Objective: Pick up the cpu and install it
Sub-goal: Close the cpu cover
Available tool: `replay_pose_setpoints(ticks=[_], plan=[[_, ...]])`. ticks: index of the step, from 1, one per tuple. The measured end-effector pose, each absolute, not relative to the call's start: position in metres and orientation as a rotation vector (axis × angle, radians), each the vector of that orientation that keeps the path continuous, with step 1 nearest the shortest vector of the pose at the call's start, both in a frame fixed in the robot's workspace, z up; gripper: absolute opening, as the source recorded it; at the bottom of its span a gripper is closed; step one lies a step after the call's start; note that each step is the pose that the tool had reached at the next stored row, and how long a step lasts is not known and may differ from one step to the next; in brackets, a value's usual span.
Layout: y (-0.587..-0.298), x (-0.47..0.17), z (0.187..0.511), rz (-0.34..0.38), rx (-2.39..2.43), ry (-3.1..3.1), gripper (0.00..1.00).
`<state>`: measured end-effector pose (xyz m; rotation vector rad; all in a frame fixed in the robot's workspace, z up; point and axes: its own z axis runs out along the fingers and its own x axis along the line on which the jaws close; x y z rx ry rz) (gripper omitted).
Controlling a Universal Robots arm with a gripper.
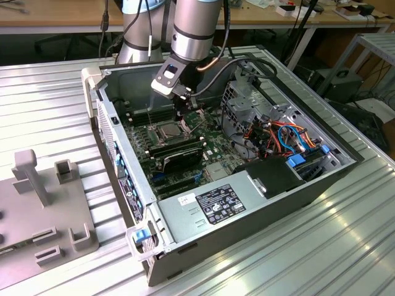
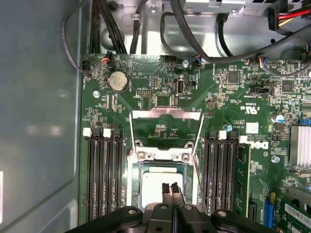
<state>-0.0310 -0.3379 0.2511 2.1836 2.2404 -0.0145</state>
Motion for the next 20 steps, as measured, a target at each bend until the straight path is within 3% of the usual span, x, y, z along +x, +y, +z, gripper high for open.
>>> replay_pose_setpoints(ticks=[20], plan=[[-0.338,0.004,0.258,-0.017,2.183,2.24,0.11]])
